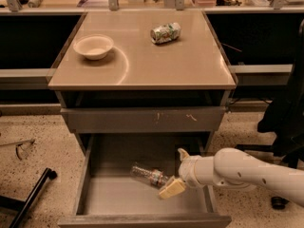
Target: Pick water bottle from middle drawer and place on counter
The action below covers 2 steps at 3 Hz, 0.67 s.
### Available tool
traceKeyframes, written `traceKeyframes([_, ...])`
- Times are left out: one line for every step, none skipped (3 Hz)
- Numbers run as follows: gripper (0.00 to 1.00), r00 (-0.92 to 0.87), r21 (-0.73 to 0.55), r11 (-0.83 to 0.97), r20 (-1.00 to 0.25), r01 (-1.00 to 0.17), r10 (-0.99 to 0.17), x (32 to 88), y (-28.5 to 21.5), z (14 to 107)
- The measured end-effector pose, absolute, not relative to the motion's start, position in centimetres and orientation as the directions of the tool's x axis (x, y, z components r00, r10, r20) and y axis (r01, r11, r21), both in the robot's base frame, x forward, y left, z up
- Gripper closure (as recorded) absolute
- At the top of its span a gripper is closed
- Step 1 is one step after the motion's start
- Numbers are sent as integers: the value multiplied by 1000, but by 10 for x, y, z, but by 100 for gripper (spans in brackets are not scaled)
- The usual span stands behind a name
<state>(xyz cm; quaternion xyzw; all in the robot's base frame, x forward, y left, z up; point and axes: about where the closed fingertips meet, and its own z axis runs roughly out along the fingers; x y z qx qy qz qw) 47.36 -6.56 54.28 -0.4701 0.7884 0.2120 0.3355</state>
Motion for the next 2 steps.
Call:
traceKeyframes([0, -372, 13, 510, -700, -860, -610, 484, -54, 514])
traceKeyframes([0, -369, -24, 521, -679, -853, -635, 500, -31, 492])
